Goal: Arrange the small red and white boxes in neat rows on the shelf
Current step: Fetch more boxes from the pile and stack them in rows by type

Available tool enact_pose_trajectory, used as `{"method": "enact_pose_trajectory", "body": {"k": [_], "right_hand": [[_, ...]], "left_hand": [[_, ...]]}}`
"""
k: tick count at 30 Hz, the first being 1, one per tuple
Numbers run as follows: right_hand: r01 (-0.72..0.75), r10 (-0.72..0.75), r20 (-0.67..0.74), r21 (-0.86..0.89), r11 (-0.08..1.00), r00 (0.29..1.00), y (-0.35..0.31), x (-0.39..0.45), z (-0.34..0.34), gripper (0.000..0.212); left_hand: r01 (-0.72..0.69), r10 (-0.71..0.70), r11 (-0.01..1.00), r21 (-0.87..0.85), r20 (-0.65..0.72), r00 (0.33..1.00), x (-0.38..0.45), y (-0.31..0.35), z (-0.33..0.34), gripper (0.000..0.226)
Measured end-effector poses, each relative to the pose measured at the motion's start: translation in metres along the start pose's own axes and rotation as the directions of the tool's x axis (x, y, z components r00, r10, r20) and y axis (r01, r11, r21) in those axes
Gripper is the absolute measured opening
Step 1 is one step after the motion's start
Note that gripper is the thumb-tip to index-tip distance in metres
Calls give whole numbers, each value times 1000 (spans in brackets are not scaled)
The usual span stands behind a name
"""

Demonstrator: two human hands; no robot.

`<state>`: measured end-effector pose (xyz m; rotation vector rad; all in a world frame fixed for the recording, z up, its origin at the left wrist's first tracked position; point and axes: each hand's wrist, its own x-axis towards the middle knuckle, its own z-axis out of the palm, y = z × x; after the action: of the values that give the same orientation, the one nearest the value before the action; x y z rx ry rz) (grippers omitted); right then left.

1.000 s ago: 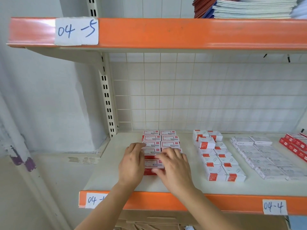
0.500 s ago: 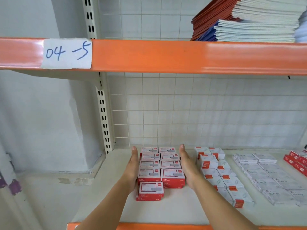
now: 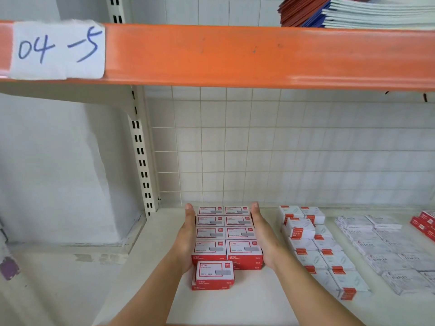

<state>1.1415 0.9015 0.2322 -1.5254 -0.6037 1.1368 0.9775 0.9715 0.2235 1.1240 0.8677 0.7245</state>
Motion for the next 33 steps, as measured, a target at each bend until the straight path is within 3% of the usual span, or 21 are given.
{"method": "enact_pose_trajectory", "body": {"k": [9, 12, 14, 16, 17, 19, 22, 25, 27, 30, 33], "right_hand": [[-7, 10, 53, -50, 999, 999, -8, -4, 9, 65], [25, -26, -13, -46, 999, 1000, -15, -22, 9, 50], [103, -101, -146, 1, 995, 984, -14, -34, 10, 34], [243, -225, -337, 12, 970, 914, -2, -43, 11, 47], [335, -303, -399, 11, 942, 866, 4, -48, 11, 43], [525, -498, -457, -76, 848, 737, 20, -63, 9, 16], [584, -732, -278, -458, 670, 622, 39, -89, 4, 21], [491, -743, 17, -761, 424, 669, 50, -107, 10, 7], [413, -692, 87, -853, 320, 717, 54, -113, 16, 9], [359, -643, 88, -882, 305, 761, 60, -117, 23, 19], [367, -639, 91, -875, 314, 764, 64, -117, 26, 25]], "left_hand": [[-18, 20, 1000, 24, -75, 997, 4, 0, 8, 45], [-43, 46, 999, 28, -105, 993, 2, 0, 7, 46], [-58, 62, 998, 34, -142, 988, -5, 2, 7, 43], [-83, 85, 996, 18, -167, 982, -14, 0, 6, 53], [-91, 92, 996, 10, -184, 979, -20, 0, 6, 62], [-100, 98, 995, 3, -211, 973, -29, -4, 4, 70], [-92, 89, 996, 2, -267, 960, -41, -12, 2, 72], [-138, 134, 990, 5, -289, 948, -56, -18, 4, 71], [-154, 143, 988, -17, -288, 947, -65, -21, 7, 70], [-165, 160, 986, 0, -224, 961, -76, -27, 10, 59], [-184, 186, 982, 32, -130, 974, -80, -32, 9, 66]]}}
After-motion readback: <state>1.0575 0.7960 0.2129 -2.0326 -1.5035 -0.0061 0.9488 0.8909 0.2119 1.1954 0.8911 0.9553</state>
